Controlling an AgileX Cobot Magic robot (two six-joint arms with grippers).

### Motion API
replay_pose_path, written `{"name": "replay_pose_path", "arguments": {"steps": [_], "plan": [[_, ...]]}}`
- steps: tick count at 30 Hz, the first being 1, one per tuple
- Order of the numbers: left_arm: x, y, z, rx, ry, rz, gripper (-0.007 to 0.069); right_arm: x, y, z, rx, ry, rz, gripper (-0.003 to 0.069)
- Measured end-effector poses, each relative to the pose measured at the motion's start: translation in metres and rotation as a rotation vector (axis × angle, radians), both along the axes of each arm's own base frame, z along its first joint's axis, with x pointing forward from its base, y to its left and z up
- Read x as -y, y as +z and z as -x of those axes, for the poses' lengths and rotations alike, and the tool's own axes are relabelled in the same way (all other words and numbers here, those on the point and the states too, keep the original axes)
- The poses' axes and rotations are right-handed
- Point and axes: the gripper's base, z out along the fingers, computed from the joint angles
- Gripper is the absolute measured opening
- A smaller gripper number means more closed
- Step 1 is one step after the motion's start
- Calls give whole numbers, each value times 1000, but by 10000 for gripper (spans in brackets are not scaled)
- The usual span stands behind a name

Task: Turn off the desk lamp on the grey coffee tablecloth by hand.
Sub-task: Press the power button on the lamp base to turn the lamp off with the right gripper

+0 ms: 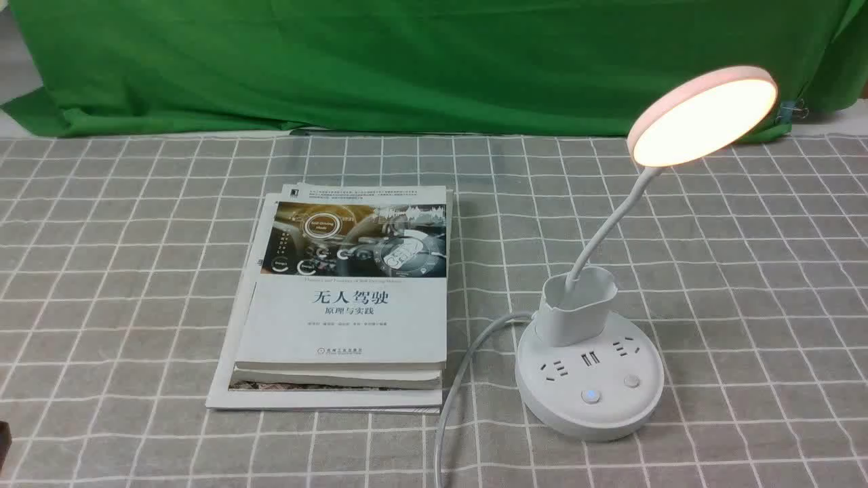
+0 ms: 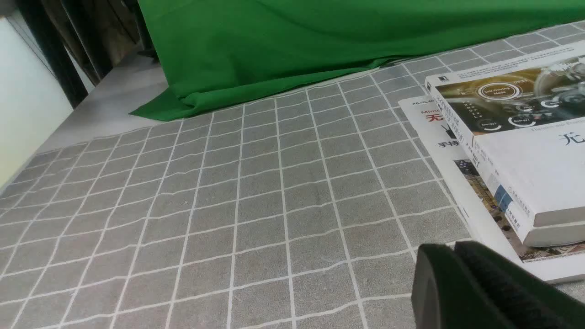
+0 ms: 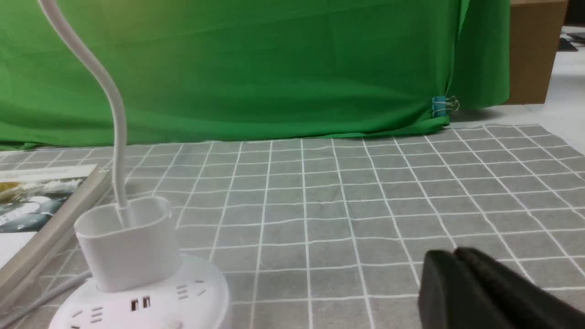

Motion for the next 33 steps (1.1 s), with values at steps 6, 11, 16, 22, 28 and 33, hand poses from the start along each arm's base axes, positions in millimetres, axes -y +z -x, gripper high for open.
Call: {"name": "replay_pose_path", "arguments": {"steps": [6, 11, 16, 22, 28, 33], "plan": [[0, 0, 0, 0, 0, 0, 19, 0, 2, 0, 22, -3, -1, 55], [0, 0, 0, 0, 0, 0, 19, 1, 5, 0, 57, -8, -3, 55], [0, 0, 0, 0, 0, 0, 19, 1, 5, 0, 57, -8, -2, 55], [0, 0, 0, 0, 0, 0, 19, 3, 17, 1, 178, -22, -146, 55], [0, 0, 0, 0, 0, 0, 19, 7, 47, 8, 458, -36, -203, 55], [0, 0, 0, 0, 0, 0, 19, 5, 95, 10, 431, -13, -226, 55]]}}
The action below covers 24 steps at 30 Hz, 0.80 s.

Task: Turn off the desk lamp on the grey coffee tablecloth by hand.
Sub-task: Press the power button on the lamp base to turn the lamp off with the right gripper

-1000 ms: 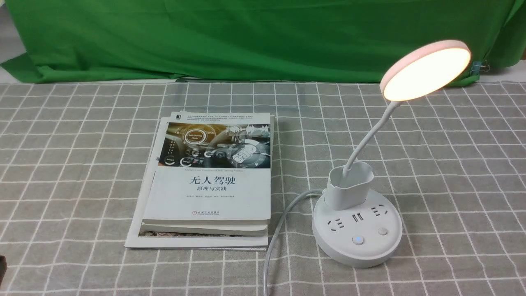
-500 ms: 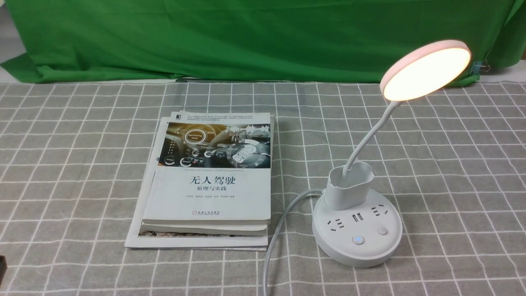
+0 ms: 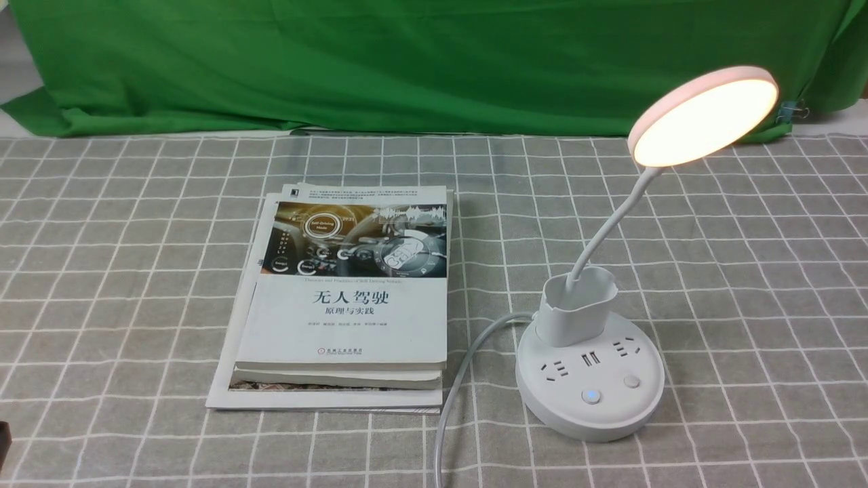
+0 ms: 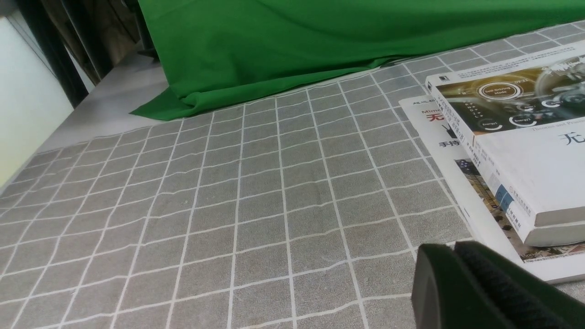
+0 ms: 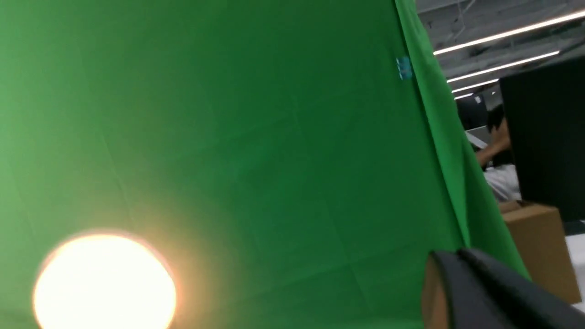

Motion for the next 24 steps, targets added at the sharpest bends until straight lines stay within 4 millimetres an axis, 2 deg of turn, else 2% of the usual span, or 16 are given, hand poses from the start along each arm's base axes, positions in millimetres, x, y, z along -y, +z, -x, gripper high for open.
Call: {"name": "replay_pose_path", "arguments": {"steps": [2, 4, 6, 8, 9, 10, 11, 15, 19, 23, 24], "plan": [[0, 0, 0, 0, 0, 0, 19, -3, 47, -6, -96, 20, 36, 55], [0, 0, 0, 0, 0, 0, 19, -5, 69, -15, -172, 22, 91, 55], [0, 0, 0, 0, 0, 0, 19, -6, 82, -29, -251, 21, 156, 55], [0, 0, 0, 0, 0, 0, 19, -8, 82, -47, -353, 24, 231, 55], [0, 0, 0, 0, 0, 0, 19, -8, 77, -58, -416, 31, 251, 55], [0, 0, 0, 0, 0, 0, 19, -9, 75, -60, -429, 34, 253, 55], [0, 0, 0, 0, 0, 0, 19, -10, 61, -80, -551, 55, 255, 55], [0, 0, 0, 0, 0, 0, 19, -12, 23, -115, -830, 99, 194, 55], [0, 0, 0, 0, 0, 0, 19, -16, -4, -137, -1007, 134, 156, 55], [0, 0, 0, 0, 0, 0, 19, -32, -27, -154, -1124, 220, 177, 55], [0, 0, 0, 0, 0, 0, 19, -46, -40, -160, -1179, 286, 231, 56]]}}
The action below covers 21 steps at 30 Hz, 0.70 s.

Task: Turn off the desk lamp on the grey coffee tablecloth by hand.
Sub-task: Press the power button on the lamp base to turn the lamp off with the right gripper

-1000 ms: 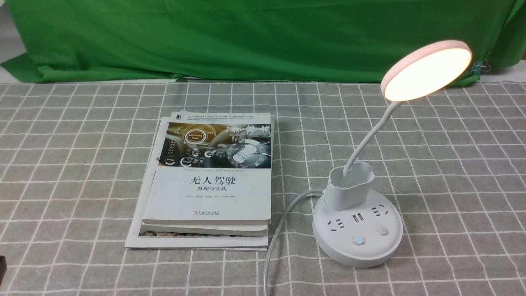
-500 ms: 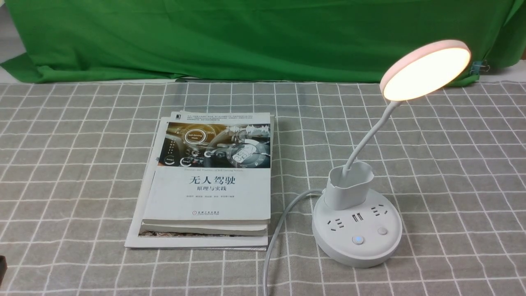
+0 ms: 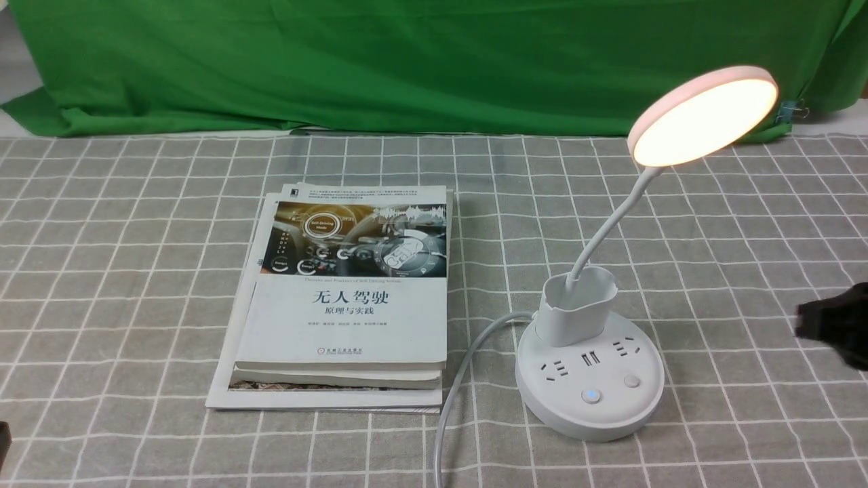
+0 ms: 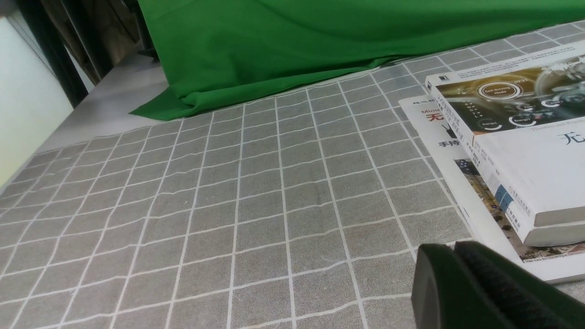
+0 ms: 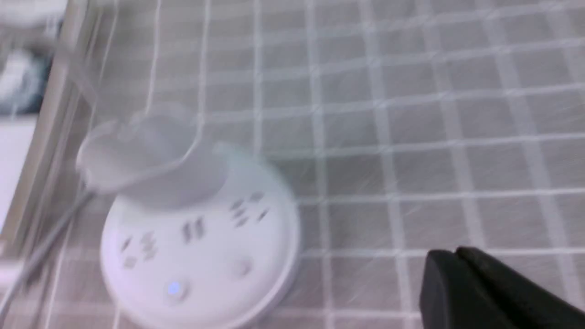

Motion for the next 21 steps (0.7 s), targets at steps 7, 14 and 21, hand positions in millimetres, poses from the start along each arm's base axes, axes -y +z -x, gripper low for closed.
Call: {"name": "replay_pose_path", "arguments": {"steps": [7, 14, 21], "plan": [[0, 0, 0, 0, 0, 0, 19, -53, -12, -32, -165, 229, 46, 46], [0, 0, 0, 0, 0, 0, 19, -76, -26, -52, -267, 272, 57, 46], [0, 0, 0, 0, 0, 0, 19, -83, -53, -59, -359, 280, 89, 46]]}}
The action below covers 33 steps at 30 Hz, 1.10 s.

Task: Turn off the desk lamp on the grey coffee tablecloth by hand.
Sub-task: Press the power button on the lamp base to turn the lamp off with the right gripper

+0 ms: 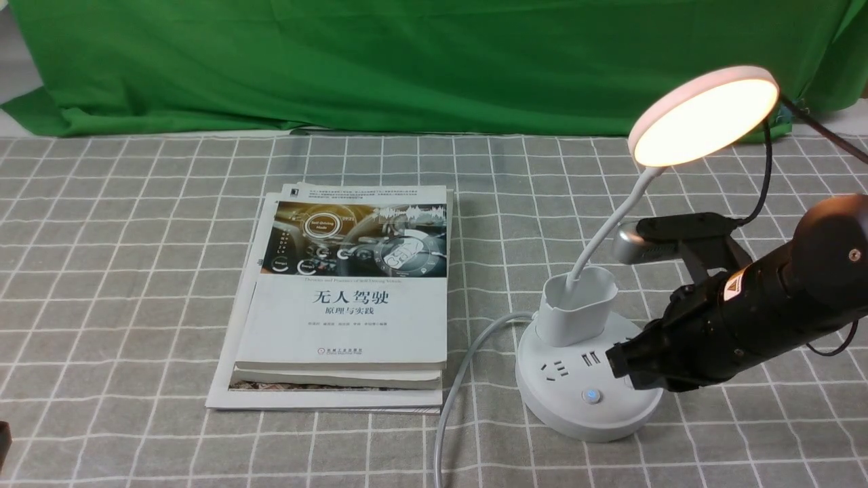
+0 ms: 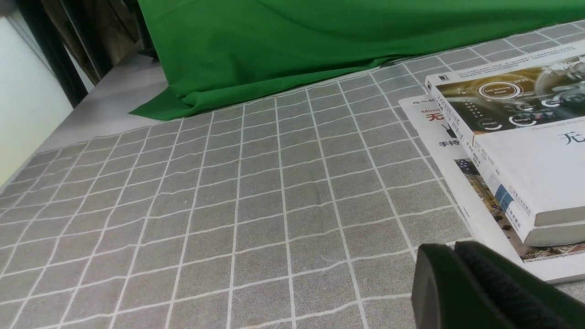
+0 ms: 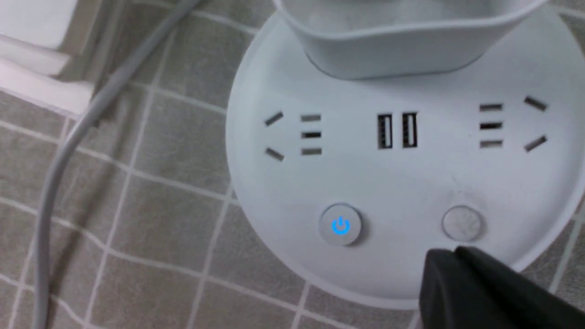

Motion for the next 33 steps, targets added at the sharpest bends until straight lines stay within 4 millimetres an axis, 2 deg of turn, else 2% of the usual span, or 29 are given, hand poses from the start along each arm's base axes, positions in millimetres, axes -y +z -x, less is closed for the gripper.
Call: {"name": "replay_pose_path", "arguments": {"steps": [15, 19, 23, 26, 30, 33], "plan": [[0, 0, 0, 0, 0, 0, 19, 0, -2, -9, 96, 48, 25, 48], [0, 0, 0, 0, 0, 0, 19, -1, -9, -12, 80, 51, 35, 48], [0, 0, 0, 0, 0, 0, 19, -3, -26, -16, 35, 53, 54, 48], [0, 0, 0, 0, 0, 0, 19, -4, -27, -17, 27, 54, 56, 48], [0, 0, 0, 0, 0, 0, 19, -4, -22, -17, 30, 53, 52, 48], [0, 0, 0, 0, 0, 0, 19, -4, -7, -17, 64, 54, 35, 48]]}}
